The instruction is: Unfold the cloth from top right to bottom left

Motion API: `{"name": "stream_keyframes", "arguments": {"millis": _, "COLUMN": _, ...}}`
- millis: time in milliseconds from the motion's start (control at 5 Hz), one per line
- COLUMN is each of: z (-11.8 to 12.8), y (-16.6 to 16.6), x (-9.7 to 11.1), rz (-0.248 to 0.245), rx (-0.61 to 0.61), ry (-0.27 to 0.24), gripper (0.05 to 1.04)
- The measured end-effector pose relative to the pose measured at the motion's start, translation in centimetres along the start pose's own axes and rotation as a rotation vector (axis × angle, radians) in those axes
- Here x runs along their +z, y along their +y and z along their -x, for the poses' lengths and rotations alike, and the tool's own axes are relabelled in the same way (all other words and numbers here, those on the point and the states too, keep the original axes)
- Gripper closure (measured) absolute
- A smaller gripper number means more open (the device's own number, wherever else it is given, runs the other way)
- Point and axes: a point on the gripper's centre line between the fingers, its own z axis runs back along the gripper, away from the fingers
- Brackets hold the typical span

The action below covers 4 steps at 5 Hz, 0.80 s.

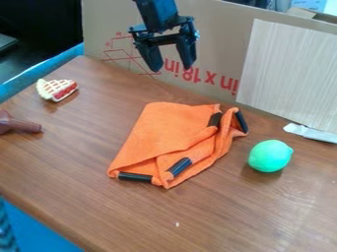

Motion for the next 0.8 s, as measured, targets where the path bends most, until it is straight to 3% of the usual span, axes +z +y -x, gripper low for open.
{"name": "stream_keyframes", "arguments": {"millis": 200, "z": 0.3, "y": 0.5, "x": -1.4, "rz": 0.001, "rx": 0.019, "ry": 0.035, "gripper": 0.084}}
{"name": "stream_keyframes", "arguments": {"millis": 400, "z": 0.3, "y": -0.5, "x": -4.7, "rz": -0.007, "rx": 0.013, "ry": 0.082, "gripper": 0.084}}
{"name": "stream_keyframes", "arguments": {"millis": 800, "z": -1.0, "y": -1.7, "x": -7.7, "rz": -0.069, "rx": 0.011, "ry": 0.071, "gripper": 0.084}}
